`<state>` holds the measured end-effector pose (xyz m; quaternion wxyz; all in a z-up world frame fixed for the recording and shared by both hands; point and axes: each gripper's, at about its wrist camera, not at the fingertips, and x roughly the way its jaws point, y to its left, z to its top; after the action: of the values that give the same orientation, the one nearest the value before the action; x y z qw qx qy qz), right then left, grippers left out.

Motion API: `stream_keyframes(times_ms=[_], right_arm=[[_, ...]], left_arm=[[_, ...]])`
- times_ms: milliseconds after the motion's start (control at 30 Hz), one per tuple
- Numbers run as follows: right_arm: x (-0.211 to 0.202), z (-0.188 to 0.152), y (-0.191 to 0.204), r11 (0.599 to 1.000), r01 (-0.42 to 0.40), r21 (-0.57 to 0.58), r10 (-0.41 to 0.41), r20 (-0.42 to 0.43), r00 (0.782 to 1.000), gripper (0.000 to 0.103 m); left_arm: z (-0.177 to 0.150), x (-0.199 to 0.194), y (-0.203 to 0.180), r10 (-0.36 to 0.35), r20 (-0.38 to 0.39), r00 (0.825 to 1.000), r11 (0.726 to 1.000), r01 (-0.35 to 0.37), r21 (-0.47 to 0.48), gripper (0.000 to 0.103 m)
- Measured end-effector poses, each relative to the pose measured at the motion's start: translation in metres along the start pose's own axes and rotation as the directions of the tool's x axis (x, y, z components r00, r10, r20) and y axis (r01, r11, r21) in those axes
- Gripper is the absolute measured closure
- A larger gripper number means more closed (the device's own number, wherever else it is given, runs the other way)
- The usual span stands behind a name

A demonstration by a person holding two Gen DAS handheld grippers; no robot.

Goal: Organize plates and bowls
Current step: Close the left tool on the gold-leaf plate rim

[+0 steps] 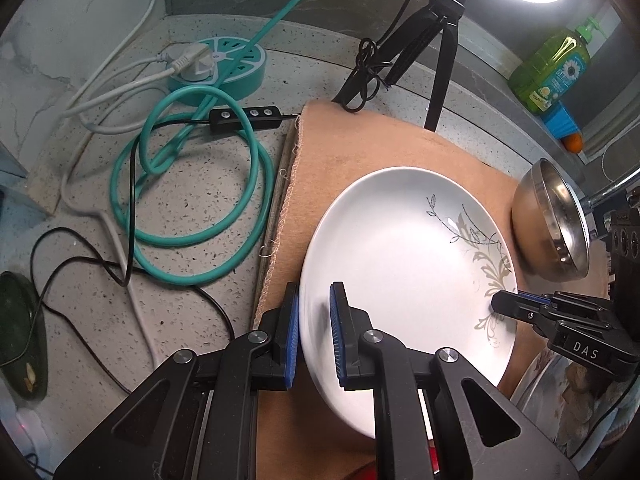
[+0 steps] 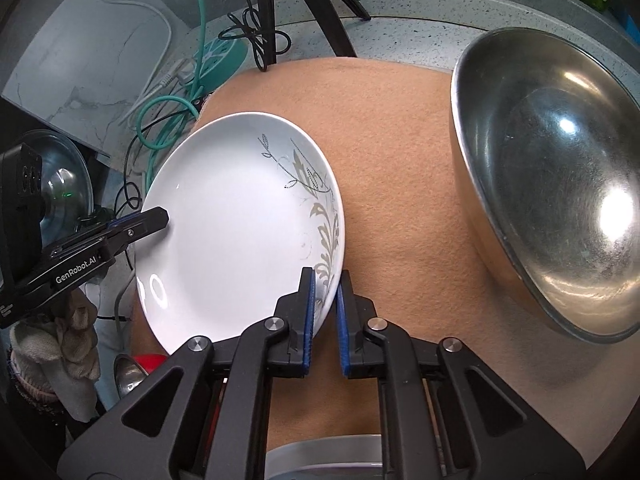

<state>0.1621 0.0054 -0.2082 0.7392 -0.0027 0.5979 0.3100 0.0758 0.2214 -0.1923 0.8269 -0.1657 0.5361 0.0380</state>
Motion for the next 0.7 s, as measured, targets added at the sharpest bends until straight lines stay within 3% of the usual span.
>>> stream_keyframes(times_ms=[700], right_arm=[[-0.071,-0.025,-0.014,0.997,-0.069,-0.043,0.074,0.109,0.991,0.093]], left_arm=[[-0.016,-0.062,-0.04,-0.043,0.127,0.991,0.999,0.042,0.014,0.09]])
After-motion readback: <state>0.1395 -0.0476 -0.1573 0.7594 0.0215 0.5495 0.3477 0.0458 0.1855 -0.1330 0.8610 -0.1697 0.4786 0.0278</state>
